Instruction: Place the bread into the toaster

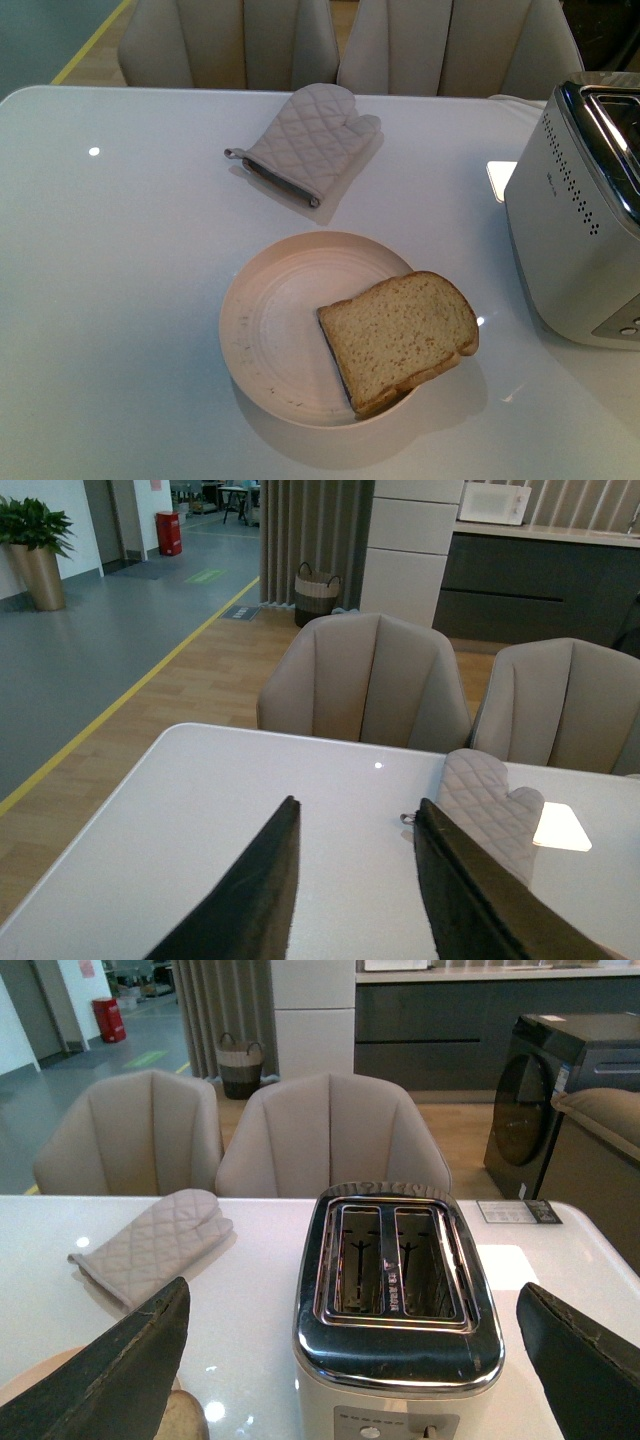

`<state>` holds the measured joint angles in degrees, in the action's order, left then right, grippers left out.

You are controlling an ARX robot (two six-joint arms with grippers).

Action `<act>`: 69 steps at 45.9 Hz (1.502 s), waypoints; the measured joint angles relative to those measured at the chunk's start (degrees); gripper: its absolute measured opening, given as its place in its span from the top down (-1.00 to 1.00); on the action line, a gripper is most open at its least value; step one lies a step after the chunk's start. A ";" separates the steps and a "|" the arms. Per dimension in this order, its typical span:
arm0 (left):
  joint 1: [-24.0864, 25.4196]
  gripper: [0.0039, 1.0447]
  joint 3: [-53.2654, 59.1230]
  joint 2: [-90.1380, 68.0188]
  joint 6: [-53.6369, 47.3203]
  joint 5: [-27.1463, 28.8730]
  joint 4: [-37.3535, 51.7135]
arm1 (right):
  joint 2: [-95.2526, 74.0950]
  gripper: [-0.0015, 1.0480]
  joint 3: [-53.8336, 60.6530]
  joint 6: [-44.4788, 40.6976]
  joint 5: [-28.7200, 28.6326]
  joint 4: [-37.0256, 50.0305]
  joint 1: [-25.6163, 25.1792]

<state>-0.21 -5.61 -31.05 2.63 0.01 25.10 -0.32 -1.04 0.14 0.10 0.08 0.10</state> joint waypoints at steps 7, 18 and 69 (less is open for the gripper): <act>0.00 0.77 1.38 3.32 -1.38 0.00 -1.84 | 0.00 -0.83 0.00 0.00 0.00 0.00 0.00; 0.00 0.95 3.08 9.22 -1.84 0.00 -5.95 | 0.00 -0.83 0.00 0.00 0.00 0.00 0.00; 0.00 0.95 4.90 30.69 -2.03 0.00 -25.03 | 0.02 -0.83 0.00 0.02 0.00 0.00 0.00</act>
<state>-0.21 -0.71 -0.36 0.60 0.01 0.08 -0.30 -1.04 0.16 0.10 0.08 0.10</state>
